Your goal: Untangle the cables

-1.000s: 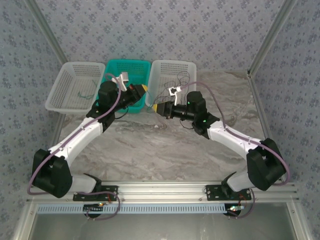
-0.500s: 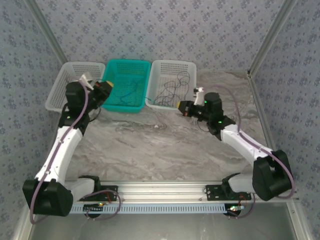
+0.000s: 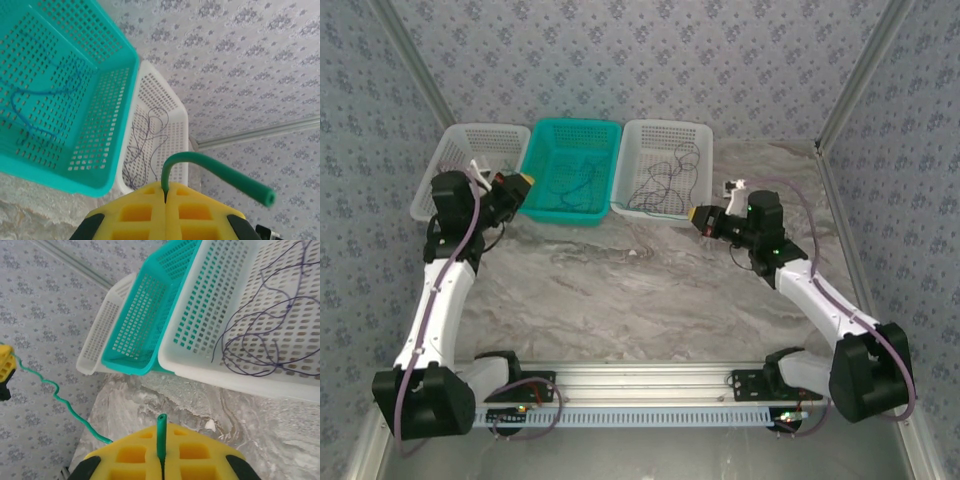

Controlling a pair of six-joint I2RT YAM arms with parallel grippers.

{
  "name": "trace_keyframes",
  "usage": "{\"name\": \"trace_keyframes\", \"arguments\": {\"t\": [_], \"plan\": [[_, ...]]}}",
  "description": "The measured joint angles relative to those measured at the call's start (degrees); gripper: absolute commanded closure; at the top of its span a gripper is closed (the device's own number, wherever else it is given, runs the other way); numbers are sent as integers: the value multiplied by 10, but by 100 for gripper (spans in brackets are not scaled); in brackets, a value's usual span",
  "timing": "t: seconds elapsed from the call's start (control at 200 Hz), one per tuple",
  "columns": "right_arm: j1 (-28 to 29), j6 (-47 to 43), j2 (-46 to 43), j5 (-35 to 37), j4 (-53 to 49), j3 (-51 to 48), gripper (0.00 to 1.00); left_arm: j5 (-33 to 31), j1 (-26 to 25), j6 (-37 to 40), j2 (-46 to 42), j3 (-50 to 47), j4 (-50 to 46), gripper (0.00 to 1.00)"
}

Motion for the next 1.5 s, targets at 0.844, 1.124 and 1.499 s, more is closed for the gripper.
{"name": "trace_keyframes", "arguments": {"t": [0.844,1.124,1.499], "plan": [[8,-26,-118,95,-88,35,17,-147,117,156,211,356,85,100],[3,-16,-122,97,-99,35,17,-158,125,259,300,396,185,100],[3,-10,-164,97,-117,33,16,-164,125,384,363,334,176,100]]}}
